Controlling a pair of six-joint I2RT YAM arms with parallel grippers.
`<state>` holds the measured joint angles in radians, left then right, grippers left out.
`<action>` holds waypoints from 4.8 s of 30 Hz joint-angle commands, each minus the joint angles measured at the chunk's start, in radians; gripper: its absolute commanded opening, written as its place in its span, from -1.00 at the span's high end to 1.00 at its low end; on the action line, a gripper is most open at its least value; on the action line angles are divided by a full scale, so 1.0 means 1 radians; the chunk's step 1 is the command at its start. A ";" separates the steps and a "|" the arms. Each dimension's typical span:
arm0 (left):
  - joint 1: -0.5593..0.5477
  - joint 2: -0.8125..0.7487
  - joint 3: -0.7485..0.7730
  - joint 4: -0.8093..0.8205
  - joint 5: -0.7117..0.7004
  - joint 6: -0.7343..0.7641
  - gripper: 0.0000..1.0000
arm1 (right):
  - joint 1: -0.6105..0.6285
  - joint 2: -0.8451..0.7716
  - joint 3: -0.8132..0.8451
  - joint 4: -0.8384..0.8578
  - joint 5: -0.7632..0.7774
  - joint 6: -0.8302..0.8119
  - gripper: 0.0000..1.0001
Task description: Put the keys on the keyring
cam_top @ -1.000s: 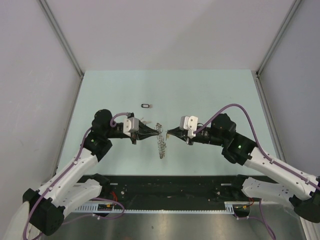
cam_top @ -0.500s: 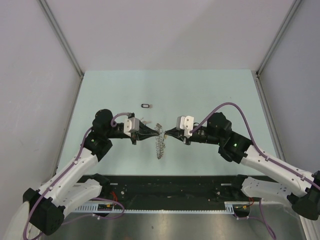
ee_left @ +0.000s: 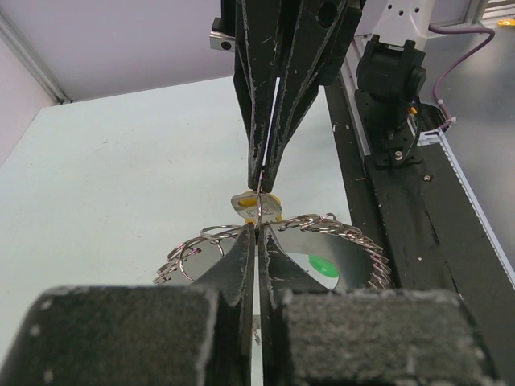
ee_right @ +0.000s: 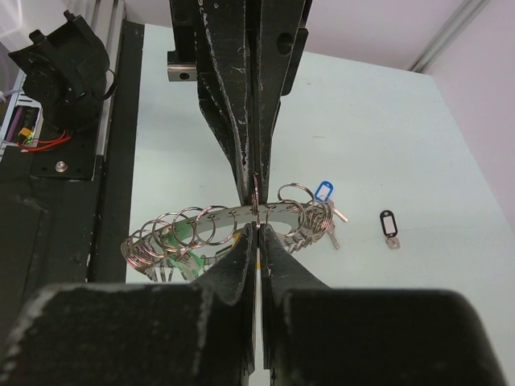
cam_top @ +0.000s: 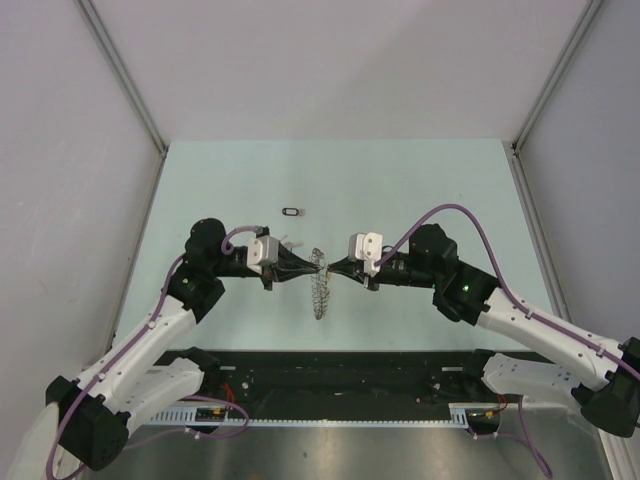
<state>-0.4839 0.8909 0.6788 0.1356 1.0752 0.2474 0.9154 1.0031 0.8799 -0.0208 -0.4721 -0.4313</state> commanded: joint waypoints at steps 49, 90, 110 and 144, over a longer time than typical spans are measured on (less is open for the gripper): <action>-0.015 -0.026 0.018 -0.013 -0.001 0.070 0.99 | 0.005 -0.009 0.028 0.010 -0.022 0.019 1.00; -0.018 -0.023 0.016 -0.011 0.000 0.067 0.99 | 0.005 -0.009 0.030 0.010 0.000 0.031 1.00; -0.019 -0.020 0.019 -0.019 -0.004 0.070 0.99 | 0.005 -0.020 0.028 0.010 0.012 0.037 1.00; -0.024 -0.030 0.011 -0.007 -0.029 0.067 0.99 | 0.007 -0.012 0.030 0.036 -0.010 0.040 1.00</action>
<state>-0.5018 0.8810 0.6788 0.0937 1.0317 0.2909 0.9157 0.9958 0.8799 -0.0246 -0.4793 -0.3962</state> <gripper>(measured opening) 0.008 0.010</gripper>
